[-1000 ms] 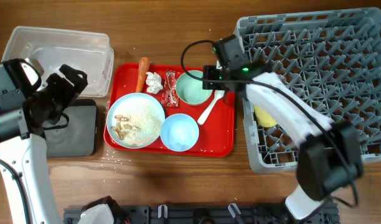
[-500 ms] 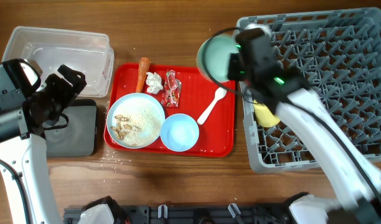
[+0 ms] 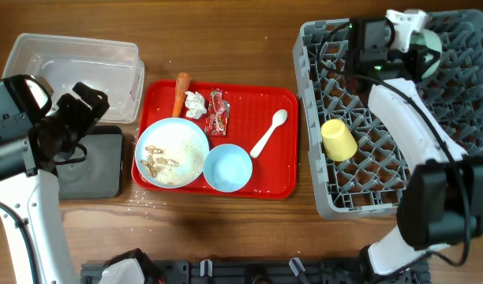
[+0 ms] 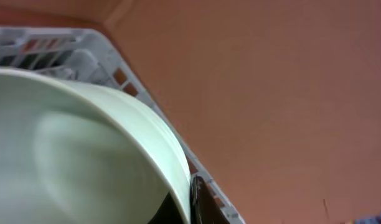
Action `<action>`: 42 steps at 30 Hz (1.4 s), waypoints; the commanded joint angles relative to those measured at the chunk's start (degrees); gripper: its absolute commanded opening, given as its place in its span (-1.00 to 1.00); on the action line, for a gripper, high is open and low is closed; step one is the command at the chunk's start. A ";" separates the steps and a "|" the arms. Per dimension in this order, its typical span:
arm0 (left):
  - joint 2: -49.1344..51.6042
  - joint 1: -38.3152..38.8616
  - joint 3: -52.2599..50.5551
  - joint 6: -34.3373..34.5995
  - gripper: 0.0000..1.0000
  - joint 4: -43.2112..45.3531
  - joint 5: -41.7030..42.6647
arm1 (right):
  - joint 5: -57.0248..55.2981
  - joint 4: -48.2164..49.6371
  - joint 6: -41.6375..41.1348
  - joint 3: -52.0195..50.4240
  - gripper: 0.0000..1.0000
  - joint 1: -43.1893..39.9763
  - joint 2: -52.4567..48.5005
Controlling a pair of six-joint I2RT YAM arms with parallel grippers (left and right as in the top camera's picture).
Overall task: Sort waste into correct bins and load items into the dishwasher rack
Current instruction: 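Grasp the green bowl with the right gripper and place it in the rack, then grasp the blue bowl with the right gripper and place it in the rack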
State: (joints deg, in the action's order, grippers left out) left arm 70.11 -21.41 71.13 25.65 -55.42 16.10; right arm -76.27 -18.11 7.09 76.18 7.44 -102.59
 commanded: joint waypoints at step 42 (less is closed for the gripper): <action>-0.68 -0.35 0.98 0.31 1.00 0.07 -0.59 | 77.57 -32.70 -25.44 -0.63 -0.91 29.49 -3.02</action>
State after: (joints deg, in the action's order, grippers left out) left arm 70.11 -21.41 71.18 25.65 -55.51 16.08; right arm 7.97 -50.83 -16.86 75.66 37.45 -110.26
